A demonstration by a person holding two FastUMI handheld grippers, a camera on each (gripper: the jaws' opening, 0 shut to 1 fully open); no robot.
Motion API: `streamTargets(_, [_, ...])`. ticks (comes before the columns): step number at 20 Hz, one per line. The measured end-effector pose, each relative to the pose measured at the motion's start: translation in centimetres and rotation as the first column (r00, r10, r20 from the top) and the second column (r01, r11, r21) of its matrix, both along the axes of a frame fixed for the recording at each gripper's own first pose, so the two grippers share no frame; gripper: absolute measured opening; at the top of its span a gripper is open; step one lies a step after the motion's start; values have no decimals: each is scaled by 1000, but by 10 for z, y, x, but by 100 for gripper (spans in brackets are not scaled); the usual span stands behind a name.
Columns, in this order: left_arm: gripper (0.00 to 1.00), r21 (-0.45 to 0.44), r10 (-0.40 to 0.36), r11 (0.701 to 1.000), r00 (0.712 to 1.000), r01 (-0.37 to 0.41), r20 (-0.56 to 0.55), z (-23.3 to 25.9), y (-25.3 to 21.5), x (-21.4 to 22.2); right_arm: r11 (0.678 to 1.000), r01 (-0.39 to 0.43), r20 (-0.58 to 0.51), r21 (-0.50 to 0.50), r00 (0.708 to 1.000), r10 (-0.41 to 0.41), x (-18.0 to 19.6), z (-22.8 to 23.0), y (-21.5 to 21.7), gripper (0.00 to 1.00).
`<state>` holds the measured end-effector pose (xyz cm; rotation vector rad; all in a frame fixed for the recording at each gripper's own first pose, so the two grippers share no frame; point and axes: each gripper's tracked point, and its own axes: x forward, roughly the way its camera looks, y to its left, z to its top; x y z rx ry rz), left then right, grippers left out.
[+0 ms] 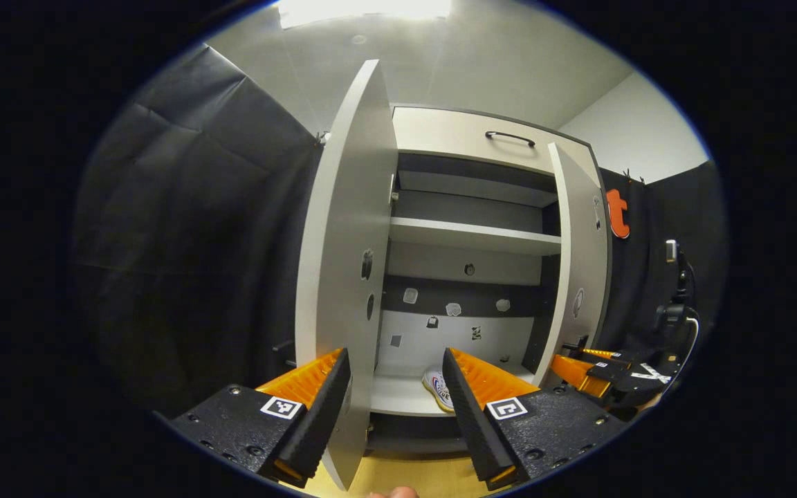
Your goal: Grab one shoe with the right hand and put it into the shoe cabinet, grab the other shoe with the left hand and put it into the shoe cabinet; then close the right door with the right hand and the left door with the left hand.
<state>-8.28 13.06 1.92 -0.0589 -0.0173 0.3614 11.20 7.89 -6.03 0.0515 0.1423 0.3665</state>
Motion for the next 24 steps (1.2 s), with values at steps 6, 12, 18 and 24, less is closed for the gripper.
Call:
streamTargets(6, [82,16,23,1000,1000,-23,15,7,3,-19,1000,10,11,-11,1000,-10,14,-1,11,45])
streamTargets(12, [82,25,55,998,998,-55,22,10,11,-33,1000,12,26,-23,1000,-11,29,-3,19,45])
streamTargets(18, [82,20,87,996,996,-87,16,8,23,-45,998,38,50,-52,998,-35,48,-6,28,45])
streamTargets(24, [82,11,109,994,994,-109,13,4,37,-50,996,63,60,-69,996,-59,45,-2,26,45])
